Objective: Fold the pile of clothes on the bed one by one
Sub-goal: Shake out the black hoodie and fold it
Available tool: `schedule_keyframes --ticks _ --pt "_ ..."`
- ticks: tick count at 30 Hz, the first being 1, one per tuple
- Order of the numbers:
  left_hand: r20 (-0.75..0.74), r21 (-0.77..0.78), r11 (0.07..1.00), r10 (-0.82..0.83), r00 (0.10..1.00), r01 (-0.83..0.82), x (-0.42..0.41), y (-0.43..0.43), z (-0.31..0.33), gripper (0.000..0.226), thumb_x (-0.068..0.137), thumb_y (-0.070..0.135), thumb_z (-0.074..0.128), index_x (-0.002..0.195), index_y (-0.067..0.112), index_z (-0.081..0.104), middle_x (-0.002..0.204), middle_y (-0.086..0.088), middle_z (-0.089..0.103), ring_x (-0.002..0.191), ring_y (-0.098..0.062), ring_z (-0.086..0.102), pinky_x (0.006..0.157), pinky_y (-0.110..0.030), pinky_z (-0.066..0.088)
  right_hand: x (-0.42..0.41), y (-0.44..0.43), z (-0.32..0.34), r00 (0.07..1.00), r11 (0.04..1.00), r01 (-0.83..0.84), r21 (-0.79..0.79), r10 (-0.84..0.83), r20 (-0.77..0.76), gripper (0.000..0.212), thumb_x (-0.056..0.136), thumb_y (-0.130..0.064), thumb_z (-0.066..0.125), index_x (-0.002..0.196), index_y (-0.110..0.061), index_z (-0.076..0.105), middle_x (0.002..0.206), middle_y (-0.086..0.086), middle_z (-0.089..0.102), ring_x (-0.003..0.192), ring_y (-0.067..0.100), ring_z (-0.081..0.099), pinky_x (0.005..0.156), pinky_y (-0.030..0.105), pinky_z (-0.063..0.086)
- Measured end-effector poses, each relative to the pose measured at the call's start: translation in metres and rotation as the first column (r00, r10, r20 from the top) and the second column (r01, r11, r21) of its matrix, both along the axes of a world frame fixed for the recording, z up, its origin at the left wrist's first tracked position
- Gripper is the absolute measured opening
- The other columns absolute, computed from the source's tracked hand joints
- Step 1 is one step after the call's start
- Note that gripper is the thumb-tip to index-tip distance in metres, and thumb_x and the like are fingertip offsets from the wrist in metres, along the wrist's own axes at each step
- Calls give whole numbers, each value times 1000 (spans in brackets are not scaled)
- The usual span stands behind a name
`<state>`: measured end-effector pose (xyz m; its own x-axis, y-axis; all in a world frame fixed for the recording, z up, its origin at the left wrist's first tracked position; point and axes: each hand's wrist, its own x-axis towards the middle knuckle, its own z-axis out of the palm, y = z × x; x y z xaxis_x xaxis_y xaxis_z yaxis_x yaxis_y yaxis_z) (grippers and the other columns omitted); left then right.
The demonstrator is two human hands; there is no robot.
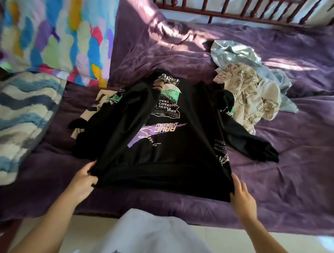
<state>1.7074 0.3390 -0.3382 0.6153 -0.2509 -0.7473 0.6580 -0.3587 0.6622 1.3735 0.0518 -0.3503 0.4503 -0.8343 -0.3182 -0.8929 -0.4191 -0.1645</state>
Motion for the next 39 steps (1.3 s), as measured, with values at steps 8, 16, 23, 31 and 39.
schedule_keyframes --ticks 8,16,23,31,39 --pt "168 284 925 -306 937 251 -16 44 -20 71 76 -28 36 137 8 42 130 -18 51 119 -34 48 95 -41 39 -46 43 5 990 985 127 115 -120 -68 71 87 -4 47 149 -26 18 143 3 44 105 32 60 75 37 46" --pt "331 903 265 -931 -154 339 -56 39 -54 62 45 -1 78 105 11 69 108 -21 64 95 -36 53 61 -45 51 -10 76 -27 869 972 -216 91 234 -435 89 89 1 44 147 -35 -12 127 5 41 101 23 58 79 33 49" --pt "214 923 150 -966 -148 355 -39 36 -57 69 30 16 95 95 7 73 85 -15 68 69 -36 63 51 -42 48 -18 55 -41 840 894 -445 -47 398 -368 82 7 12 82 87 -5 74 78 24 62 44 34 53 33 31 41" --pt "478 844 401 -864 -158 357 -16 47 -53 30 45 -10 83 70 1 69 69 -11 68 61 -33 64 46 -38 52 -30 48 -27 939 950 -304 -78 285 -192 42 31 9 86 65 -6 66 74 11 60 56 33 57 33 29 39" --pt "509 838 403 -821 -258 369 8 102 -51 16 63 15 54 60 7 68 75 -7 70 72 -24 62 48 -32 53 -65 72 -31 885 910 -412 -52 385 -262 13 53 -7 62 60 -17 67 86 7 68 81 25 52 46 33 49"
